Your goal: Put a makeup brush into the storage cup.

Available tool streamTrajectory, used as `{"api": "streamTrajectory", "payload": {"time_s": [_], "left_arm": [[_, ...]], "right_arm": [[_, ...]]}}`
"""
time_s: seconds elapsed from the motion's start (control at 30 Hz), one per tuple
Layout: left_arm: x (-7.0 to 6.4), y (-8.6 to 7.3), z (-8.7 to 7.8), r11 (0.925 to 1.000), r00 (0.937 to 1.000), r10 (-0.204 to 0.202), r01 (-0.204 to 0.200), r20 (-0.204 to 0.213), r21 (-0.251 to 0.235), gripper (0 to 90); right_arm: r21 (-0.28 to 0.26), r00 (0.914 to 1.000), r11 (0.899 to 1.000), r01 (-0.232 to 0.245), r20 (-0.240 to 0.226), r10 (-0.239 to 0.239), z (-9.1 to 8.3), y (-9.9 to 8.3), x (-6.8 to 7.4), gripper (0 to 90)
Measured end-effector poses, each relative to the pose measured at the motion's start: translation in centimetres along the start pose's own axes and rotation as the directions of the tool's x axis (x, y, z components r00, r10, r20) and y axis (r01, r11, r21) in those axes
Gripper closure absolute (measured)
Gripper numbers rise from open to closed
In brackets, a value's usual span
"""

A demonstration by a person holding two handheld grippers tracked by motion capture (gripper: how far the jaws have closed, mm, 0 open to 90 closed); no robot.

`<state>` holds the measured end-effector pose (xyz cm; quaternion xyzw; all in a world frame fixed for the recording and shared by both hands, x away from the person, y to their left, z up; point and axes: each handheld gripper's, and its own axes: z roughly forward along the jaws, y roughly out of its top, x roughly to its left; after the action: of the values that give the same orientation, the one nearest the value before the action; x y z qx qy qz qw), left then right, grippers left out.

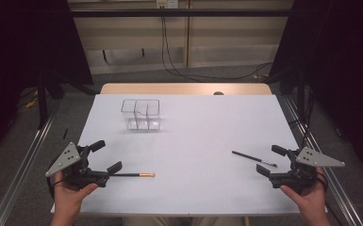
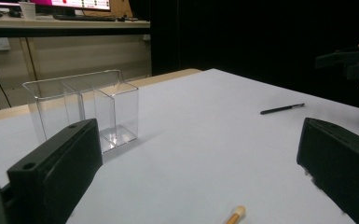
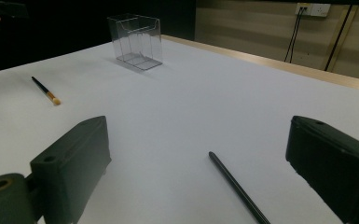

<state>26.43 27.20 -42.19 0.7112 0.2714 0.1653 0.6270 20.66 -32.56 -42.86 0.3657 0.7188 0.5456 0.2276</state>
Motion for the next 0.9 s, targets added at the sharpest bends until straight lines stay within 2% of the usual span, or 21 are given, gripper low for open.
{"api": "streamTrajectory", "payload": {"time_s": [0.2, 0.3, 0.37, 0.7, 0.9], "left_arm": [[0.0, 0.0, 0.3, 1.0000, 1.0000, 0.003, -0.003, 0.009, 0.005, 0.0], [0.0, 0.0, 0.4, 1.0000, 0.9999, -0.010, 0.010, 0.012, -0.001, 0.0], [0.0, 0.0, 0.5, 1.0000, 0.9999, -0.002, 0.002, 0.014, 0.005, 0.0], [0.1, 0.0, 1.6, 0.9995, 0.9994, -0.019, 0.018, 0.030, 0.027, 0.0], [0.0, 0.1, 2.5, 0.9993, 0.9990, -0.014, 0.013, 0.042, 0.034, 0.0]], "right_arm": [[-0.001, 1.0000, 1.000, 0.000, -0.004, 0.000, 0.0, 0.0, 0.1, 5.8], [-0.001, 1.0000, 1.000, 0.000, -0.006, 0.000, 0.0, 0.0, 0.1, 5.8], [-0.001, 1.0000, 1.000, 0.001, -0.006, -0.001, 0.0, 0.0, 0.1, 5.8], [-0.003, 1.0000, 1.000, -0.001, -0.009, 0.001, 0.1, 0.0, -0.1, 5.8], [0.007, 0.9999, 1.000, 0.010, -0.011, -0.009, 0.1, -0.1, 0.3, 5.8]]}}
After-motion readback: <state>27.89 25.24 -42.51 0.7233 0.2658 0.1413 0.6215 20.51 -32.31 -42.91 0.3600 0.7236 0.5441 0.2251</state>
